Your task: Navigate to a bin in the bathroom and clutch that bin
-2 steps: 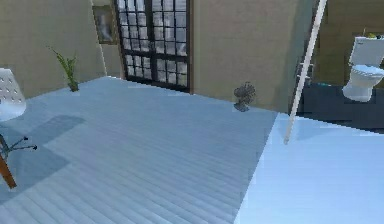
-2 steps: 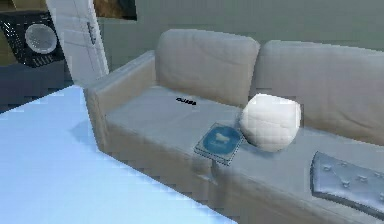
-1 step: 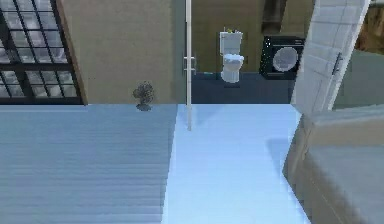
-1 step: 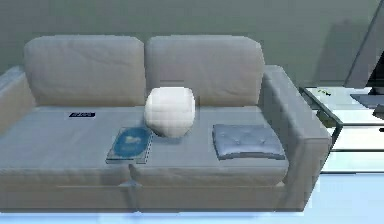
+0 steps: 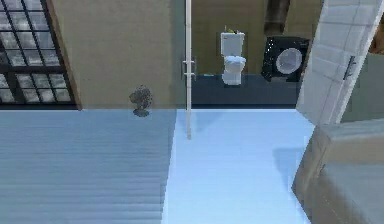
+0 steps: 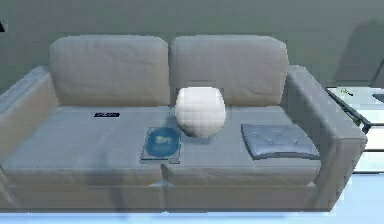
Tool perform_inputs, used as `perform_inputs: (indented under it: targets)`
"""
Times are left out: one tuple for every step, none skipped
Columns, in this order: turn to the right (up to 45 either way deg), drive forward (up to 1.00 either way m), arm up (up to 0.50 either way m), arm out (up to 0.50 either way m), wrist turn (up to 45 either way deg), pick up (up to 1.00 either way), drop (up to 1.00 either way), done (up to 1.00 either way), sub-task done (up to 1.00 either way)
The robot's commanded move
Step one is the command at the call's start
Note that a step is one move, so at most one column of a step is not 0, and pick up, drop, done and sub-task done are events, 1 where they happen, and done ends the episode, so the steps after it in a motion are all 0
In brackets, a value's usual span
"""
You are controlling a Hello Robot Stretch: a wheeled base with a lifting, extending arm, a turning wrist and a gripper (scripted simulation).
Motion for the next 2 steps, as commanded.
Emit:
perform_inputs:
  targets:
    - [15.0, 0.0, 0.0, 0.0, 0.0, 0.0, 0.0, 0.0, 0.0]
    - [0.0, 1.0, 0.0, 0.0, 0.0, 0.0, 0.0, 0.0, 0.0]
